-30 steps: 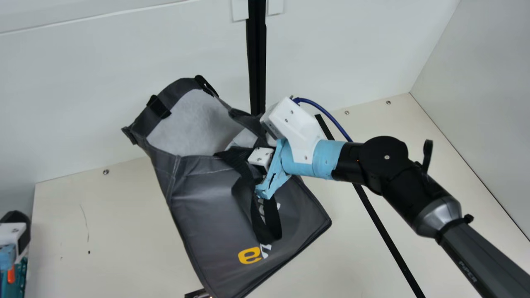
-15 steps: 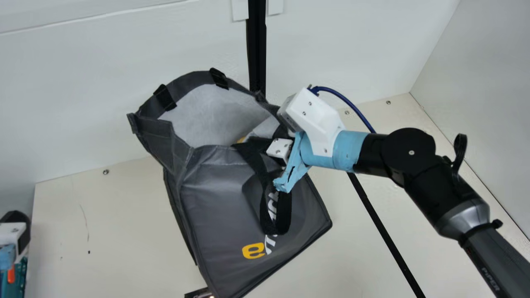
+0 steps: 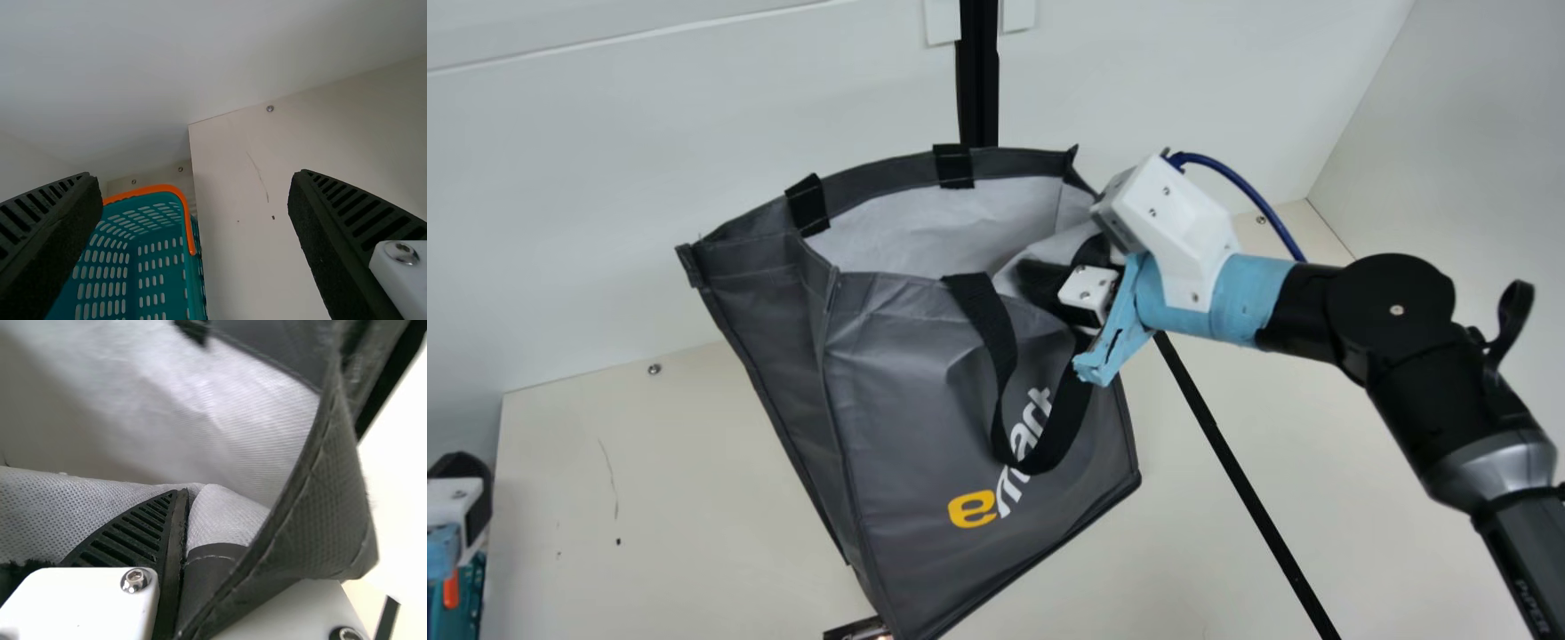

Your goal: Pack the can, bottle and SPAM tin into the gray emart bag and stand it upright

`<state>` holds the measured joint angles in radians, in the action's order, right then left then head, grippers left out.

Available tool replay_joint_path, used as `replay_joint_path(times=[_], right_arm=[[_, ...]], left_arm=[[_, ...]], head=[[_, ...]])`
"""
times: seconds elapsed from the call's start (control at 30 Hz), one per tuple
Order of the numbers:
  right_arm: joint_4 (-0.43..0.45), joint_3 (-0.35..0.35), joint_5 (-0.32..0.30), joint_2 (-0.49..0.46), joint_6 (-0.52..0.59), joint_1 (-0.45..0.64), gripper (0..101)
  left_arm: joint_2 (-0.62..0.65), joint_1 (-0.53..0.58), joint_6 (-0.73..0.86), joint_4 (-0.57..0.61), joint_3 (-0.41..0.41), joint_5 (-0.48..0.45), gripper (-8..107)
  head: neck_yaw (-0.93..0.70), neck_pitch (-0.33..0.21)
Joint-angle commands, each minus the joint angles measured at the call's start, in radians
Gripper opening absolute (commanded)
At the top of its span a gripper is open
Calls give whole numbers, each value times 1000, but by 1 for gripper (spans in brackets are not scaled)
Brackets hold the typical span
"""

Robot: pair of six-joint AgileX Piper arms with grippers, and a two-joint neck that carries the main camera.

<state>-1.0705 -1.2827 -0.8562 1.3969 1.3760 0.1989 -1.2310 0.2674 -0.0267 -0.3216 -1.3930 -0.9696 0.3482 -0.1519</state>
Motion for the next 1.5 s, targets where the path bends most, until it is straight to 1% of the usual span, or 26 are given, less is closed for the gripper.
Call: replay_joint_path(times=[0.0,0.33,0.67,1.17,1.47], right_arm=[[-9,-4,-11,-4,6,27,0],[-17,-34,-67,-13,30,149,0],[12,-77,-94,6,46,269,0],[71,-176,-127,67,62,458,0],[91,-255,-172,116,89,592,0]], left_arm=[[0,0,0,0,0,0,90],[0,0,0,0,0,0,90],[0,0,0,0,0,0,90],[0,0,0,0,0,0,90],[0,0,0,0,0,0,90]], head=[[1,-23],[1,-23],[1,-23],[1,-23],[1,-23]])
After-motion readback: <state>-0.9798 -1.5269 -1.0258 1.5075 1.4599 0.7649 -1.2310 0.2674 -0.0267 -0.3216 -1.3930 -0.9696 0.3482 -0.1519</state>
